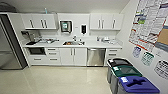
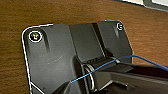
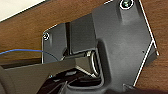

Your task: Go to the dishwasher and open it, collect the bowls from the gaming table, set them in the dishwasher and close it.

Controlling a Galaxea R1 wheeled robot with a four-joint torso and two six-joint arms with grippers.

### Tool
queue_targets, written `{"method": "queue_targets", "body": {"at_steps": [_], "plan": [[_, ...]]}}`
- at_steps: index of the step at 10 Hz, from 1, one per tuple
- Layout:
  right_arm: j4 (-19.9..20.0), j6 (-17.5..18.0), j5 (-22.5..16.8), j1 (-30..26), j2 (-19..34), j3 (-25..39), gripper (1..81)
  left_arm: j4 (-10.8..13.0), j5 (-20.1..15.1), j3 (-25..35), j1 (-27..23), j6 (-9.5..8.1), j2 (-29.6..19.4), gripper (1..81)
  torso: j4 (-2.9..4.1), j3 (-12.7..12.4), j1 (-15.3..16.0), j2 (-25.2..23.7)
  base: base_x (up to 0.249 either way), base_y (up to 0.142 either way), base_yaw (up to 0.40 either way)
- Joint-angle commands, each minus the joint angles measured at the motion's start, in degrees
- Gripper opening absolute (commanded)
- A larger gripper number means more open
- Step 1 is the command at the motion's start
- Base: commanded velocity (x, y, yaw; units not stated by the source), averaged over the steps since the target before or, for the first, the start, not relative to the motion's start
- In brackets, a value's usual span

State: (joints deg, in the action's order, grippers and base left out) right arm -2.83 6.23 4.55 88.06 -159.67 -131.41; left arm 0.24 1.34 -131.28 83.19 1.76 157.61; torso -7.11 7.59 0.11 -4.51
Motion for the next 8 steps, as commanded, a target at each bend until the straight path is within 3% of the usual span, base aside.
{"method": "queue_targets", "body": {"at_steps": [1, 8], "plan": [[-0.7, -0.2, -3.1, -2.2, 1.0, 0.7, 81.1, -0.1, -3.1, 0.8, -2.8, 0.27, -0.9, 81.1, 0.0, 0.0, 0.0, 0.0, 0.099, 0.0, 0.0], [-0.7, -0.2, -3.1, -2.3, 0.9, 0.6, 81.1, -0.1, -2.8, 1.4, -2.6, 0.18, -1.2, 81.1, 0.0, 0.0, 0.0, 0.0, 0.1, 0.0, 0.0]]}}
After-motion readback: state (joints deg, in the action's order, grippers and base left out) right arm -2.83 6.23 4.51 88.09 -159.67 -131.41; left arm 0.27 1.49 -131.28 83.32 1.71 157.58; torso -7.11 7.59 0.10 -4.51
